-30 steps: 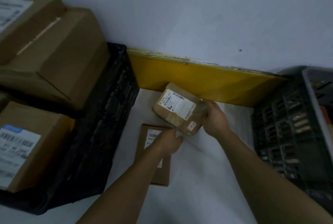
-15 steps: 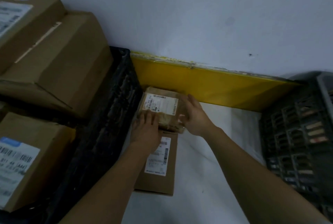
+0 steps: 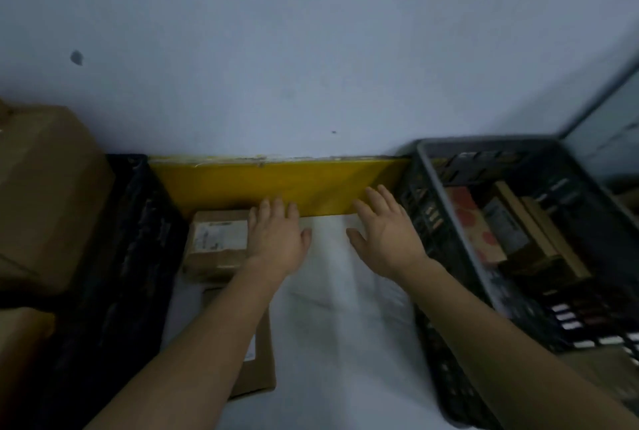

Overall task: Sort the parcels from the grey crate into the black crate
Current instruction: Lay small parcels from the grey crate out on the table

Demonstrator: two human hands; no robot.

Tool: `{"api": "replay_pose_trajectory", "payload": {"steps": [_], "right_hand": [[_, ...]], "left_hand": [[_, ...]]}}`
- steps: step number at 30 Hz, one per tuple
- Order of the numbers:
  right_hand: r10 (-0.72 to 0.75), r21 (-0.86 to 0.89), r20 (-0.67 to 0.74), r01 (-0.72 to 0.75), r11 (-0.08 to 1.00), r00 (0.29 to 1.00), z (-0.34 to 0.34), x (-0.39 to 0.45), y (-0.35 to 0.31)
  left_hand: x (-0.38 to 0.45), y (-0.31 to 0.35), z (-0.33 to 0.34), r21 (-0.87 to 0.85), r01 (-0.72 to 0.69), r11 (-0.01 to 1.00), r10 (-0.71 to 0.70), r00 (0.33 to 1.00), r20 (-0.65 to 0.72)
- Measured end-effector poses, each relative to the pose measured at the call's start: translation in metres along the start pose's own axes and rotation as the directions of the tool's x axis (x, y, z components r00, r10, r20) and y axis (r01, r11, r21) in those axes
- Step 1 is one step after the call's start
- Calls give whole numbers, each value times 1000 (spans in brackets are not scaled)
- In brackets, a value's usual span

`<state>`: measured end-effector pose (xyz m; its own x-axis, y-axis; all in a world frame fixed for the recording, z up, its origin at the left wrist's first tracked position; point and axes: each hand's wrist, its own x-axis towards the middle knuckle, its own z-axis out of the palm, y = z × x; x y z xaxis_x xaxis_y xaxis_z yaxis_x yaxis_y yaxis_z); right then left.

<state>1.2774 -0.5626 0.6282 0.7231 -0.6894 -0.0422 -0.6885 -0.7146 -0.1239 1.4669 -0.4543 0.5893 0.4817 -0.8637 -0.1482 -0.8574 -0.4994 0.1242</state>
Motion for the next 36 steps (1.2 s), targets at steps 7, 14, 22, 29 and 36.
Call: {"api": "replay_pose_trajectory", "payload": {"steps": [7,14,22,29,36], "right_hand": [[175,97,-320,-151,984,931,-42,-79,129],[539,33,-134,-540,841,832,-26,-127,275],[548,-79,151,-543,836,823,6,-102,355],[573,-188,173,-544,818,801,42,-73,370],[583,14,191,-597,802,789,57,-64,384]], "left_hand": [[-9,137,-49,-91,-266,960,251,956,-151],[-21,256,-48,-121,-403,907,372,903,-213],[-10,356,-4,-122,-363,924,354,931,-89],[-4,369,11,-133,-309,942,309,951,-21],[-2,365,24,-185,-276,943,286,958,30]]}}
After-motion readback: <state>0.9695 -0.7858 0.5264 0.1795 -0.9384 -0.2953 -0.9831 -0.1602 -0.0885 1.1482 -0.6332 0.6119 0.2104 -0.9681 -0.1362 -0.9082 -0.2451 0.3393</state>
